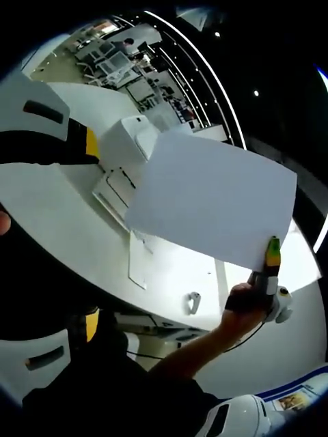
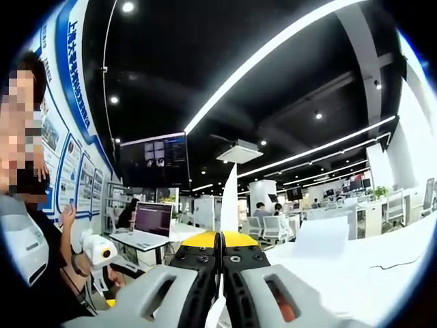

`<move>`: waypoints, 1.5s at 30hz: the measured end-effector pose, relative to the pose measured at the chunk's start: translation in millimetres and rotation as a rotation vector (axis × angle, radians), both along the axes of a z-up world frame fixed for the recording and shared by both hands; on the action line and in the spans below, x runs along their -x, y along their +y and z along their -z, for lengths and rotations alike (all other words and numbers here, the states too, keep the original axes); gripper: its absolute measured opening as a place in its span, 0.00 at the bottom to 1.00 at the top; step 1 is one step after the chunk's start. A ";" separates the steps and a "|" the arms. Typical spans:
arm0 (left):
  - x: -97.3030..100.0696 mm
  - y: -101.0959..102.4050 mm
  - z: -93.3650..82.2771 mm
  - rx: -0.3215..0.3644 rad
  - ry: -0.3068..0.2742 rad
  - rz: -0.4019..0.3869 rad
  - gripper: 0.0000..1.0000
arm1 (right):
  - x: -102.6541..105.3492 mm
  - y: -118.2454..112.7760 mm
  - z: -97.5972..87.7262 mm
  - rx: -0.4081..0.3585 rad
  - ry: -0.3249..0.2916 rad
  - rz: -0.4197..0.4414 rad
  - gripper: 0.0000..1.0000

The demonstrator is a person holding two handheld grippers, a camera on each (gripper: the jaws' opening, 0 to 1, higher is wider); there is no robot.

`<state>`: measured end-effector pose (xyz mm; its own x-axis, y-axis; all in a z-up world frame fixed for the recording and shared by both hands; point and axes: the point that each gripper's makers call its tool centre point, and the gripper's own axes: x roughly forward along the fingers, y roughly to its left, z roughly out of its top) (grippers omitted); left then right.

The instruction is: Remove the paper from the printer output slot and place it on top of the printer

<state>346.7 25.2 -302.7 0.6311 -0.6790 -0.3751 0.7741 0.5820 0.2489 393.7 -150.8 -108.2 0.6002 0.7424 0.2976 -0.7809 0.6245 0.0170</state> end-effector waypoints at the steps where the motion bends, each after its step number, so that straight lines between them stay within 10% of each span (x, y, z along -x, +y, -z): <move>1: 0.0 -0.2 -0.1 0.001 0.000 0.001 0.87 | 0.0 -0.1 -0.4 -0.001 -0.001 0.000 0.00; 45: 0.0 0.7 1.9 0.005 0.004 0.005 0.87 | -51.5 -27.8 -4.4 -0.197 0.068 0.058 0.00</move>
